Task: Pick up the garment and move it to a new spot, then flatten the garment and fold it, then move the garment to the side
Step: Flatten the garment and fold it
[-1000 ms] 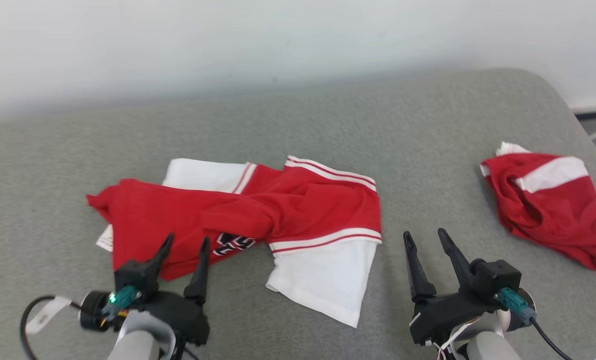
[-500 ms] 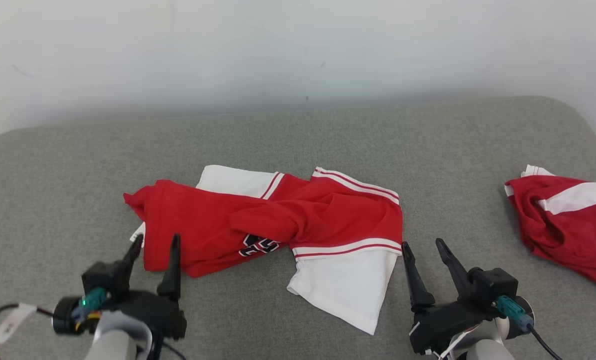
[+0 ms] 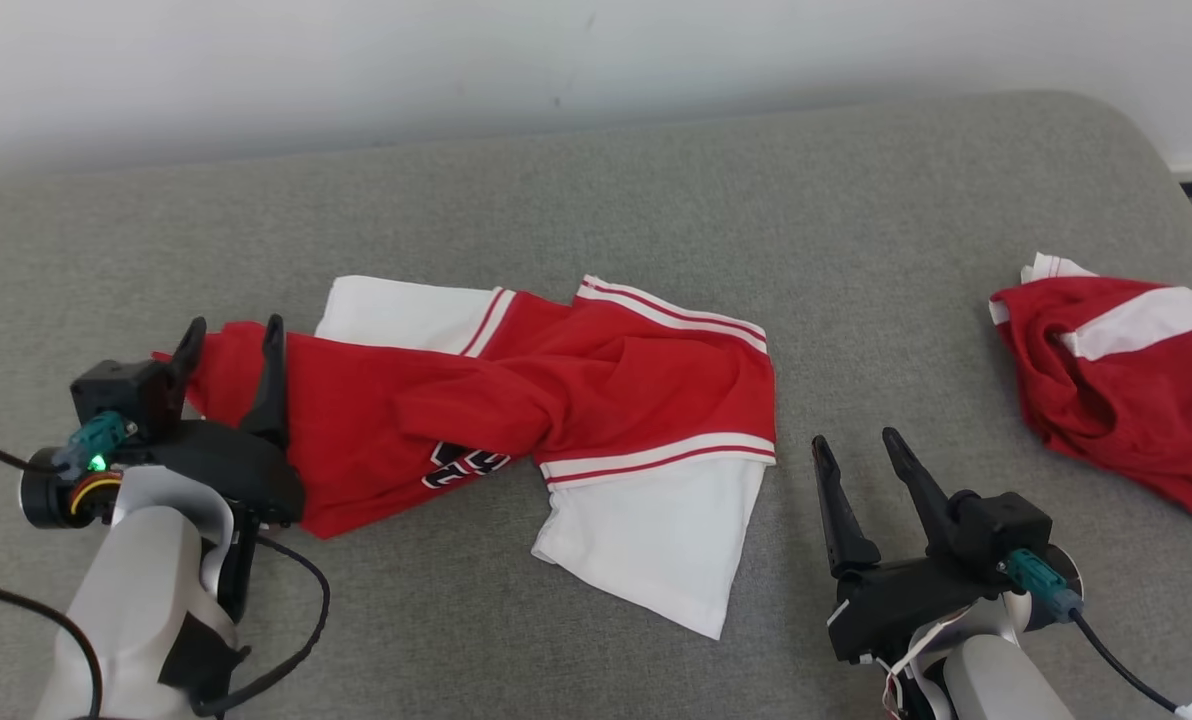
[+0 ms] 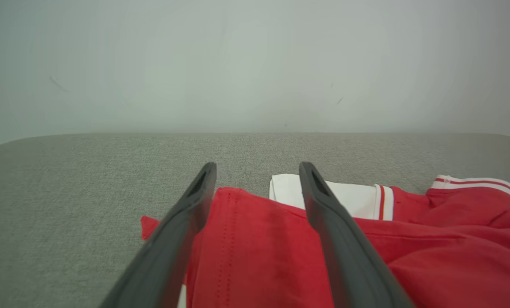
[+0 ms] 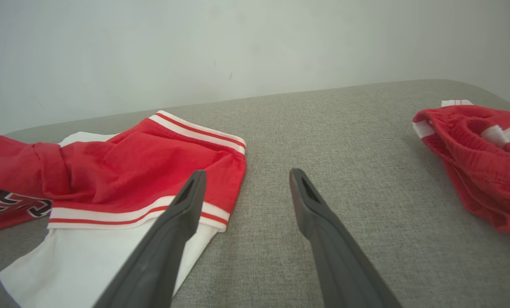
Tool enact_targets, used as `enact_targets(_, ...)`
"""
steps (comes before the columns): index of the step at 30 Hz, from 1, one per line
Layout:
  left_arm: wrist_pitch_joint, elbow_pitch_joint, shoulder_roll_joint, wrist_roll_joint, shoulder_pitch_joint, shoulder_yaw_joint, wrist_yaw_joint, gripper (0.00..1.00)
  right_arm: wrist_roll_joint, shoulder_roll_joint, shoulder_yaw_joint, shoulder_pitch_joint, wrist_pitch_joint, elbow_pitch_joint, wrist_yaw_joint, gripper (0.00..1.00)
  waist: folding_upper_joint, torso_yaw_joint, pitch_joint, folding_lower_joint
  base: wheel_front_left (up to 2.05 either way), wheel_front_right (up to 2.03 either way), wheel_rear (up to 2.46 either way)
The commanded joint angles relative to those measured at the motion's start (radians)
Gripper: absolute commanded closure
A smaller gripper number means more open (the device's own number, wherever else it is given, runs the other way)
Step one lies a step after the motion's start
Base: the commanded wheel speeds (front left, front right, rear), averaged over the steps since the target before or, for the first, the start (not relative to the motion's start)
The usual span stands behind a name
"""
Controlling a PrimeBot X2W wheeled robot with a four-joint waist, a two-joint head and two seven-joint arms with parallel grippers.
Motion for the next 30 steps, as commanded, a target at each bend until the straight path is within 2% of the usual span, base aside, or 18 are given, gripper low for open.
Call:
enact_targets(1, -0.001, 0.009, 0.009, -0.002, -0.004, 0.001, -0.004, 0.0, 0.003, -0.006, 0.0, -0.015, -0.001, -0.004, 0.0, 0.0, -0.0001, -0.027, 0.032, -0.0001, 0.0, 0.0, 0.0)
enact_targets(8, -0.001, 0.111, 0.025, -0.002, -0.062, 0.022, 0.011, 0.0, 0.002, -0.001, -0.007, -0.025, -0.001, -0.014, 0.0, 0.0, -0.0001, -0.037, 0.068, -0.0001, 0.0, 0.0, 0.0)
enact_targets(11, -0.001, 0.117, 0.02, -0.004, -0.065, 0.029, 0.021, 0.0, -0.002, 0.003, -0.011, -0.032, -0.001, -0.016, 0.0, 0.0, -0.0001, -0.032, 0.077, -0.0001, 0.0, 0.0, 0.0)
enact_targets(16, -0.001, 0.121, 0.013, -0.003, -0.071, 0.03, 0.012, 0.0, -0.001, 0.005, -0.008, -0.031, -0.001, -0.014, 0.0, 0.0, -0.0001, -0.025, 0.084, -0.0001, 0.0, 0.0, 0.0)
enact_targets(17, -0.001, 0.119, 0.013, -0.003, -0.072, 0.031, 0.01, 0.08, 0.0, 0.005, -0.007, -0.031, -0.001, -0.014, 0.0, 0.0, -0.0001, -0.024, 0.084, -0.0001, 0.0, 0.0, 0.0)
enact_targets(18, -0.001, 0.118, 0.013, -0.002, -0.072, 0.03, 0.007, 0.38, -0.001, 0.007, -0.006, -0.032, -0.001, -0.014, 0.0, 0.0, -0.0001, -0.024, 0.084, -0.0001, 0.0, 0.0, 0.0)
enact_targets(19, -0.001, 0.117, 0.013, 0.0, -0.072, 0.031, 0.004, 0.57, -0.002, 0.008, -0.005, -0.031, -0.001, -0.014, 0.0, 0.0, -0.0001, -0.024, 0.084, -0.0001, 0.0, 0.0, 0.0)
enact_targets(20, -0.001, 0.115, 0.013, 0.001, -0.072, 0.03, 0.002, 0.82, -0.003, 0.009, -0.005, -0.031, -0.001, -0.014, 0.0, 0.0, -0.0001, -0.024, 0.084, -0.0001, 0.0, 0.0, 0.0)
enact_targets(21, -0.001, 0.11, 0.013, 0.004, -0.072, 0.029, 0.001, 1.0, -0.002, 0.01, -0.005, -0.031, -0.001, -0.013, 0.0, 0.0, -0.0001, -0.023, 0.084, -0.0001, 0.0, 0.0, 0.0)
enact_targets(25, -0.001, 0.085, 0.012, 0.011, -0.065, 0.025, -0.008, 1.0, 0.007, 0.008, -0.009, -0.032, -0.001, -0.009, 0.0, 0.0, -0.0001, -0.021, 0.084, -0.0001, 0.0, 0.0, 0.0)
enact_targets(30, -0.001, -0.038, 0.002, 0.031, -0.02, 0.033, -0.003, 1.0, 0.006, 0.01, -0.024, -0.018, -0.001, -0.001, 0.0, 0.0, -0.0001, -0.001, 0.07, -0.0001, 0.0, 0.0, 0.0)
